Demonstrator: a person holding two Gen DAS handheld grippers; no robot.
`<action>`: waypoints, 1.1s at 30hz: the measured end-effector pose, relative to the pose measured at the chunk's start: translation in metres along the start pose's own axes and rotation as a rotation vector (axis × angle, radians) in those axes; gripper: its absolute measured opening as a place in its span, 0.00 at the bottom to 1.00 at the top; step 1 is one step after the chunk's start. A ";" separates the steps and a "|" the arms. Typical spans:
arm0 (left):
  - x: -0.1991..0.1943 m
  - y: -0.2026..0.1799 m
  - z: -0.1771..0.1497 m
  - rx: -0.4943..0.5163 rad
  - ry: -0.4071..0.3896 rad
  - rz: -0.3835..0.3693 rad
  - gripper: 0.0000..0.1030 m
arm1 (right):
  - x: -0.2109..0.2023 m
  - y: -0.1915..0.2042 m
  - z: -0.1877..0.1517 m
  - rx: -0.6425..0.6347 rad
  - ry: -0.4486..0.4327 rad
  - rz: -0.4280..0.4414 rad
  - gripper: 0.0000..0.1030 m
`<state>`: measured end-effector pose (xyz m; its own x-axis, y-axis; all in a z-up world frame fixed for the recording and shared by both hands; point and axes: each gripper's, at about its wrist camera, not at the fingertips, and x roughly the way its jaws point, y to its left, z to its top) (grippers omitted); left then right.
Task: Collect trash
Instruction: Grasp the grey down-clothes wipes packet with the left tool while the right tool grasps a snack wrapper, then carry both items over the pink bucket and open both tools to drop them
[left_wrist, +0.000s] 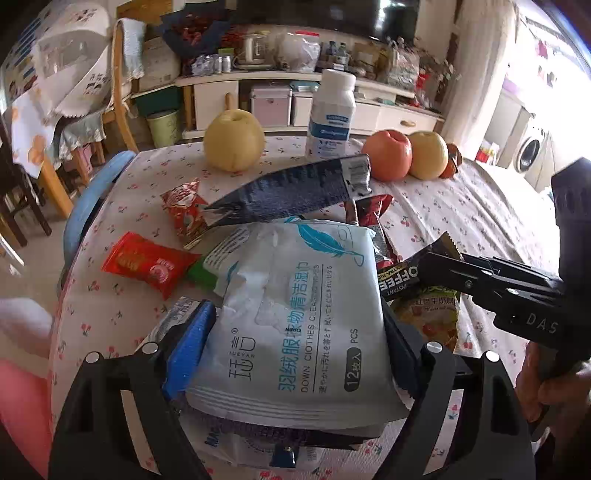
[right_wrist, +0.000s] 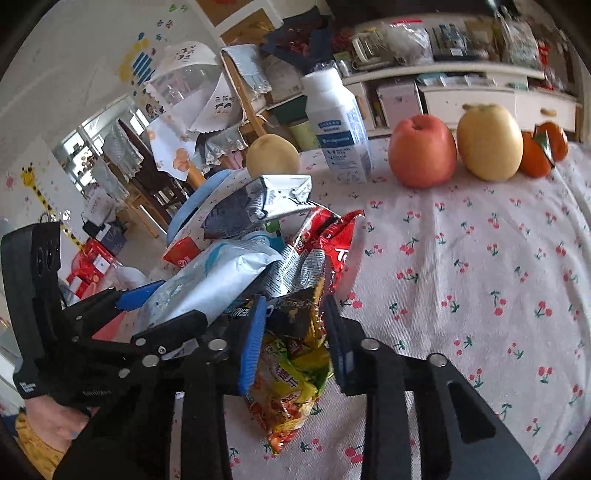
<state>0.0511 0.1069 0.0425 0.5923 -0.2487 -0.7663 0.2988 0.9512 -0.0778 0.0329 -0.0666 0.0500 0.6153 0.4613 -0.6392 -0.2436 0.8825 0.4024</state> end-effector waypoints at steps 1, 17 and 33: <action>-0.003 0.002 -0.001 -0.011 -0.003 -0.009 0.82 | -0.003 0.003 0.000 -0.017 -0.007 -0.002 0.25; -0.053 0.017 -0.016 -0.069 -0.121 -0.102 0.78 | -0.043 0.044 -0.007 -0.217 -0.144 -0.154 0.11; -0.102 0.058 -0.031 -0.120 -0.250 -0.008 0.78 | -0.078 0.092 -0.010 -0.276 -0.263 -0.216 0.07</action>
<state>-0.0152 0.1934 0.0966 0.7610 -0.2797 -0.5854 0.2221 0.9601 -0.1700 -0.0452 -0.0203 0.1304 0.8354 0.2555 -0.4866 -0.2573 0.9642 0.0645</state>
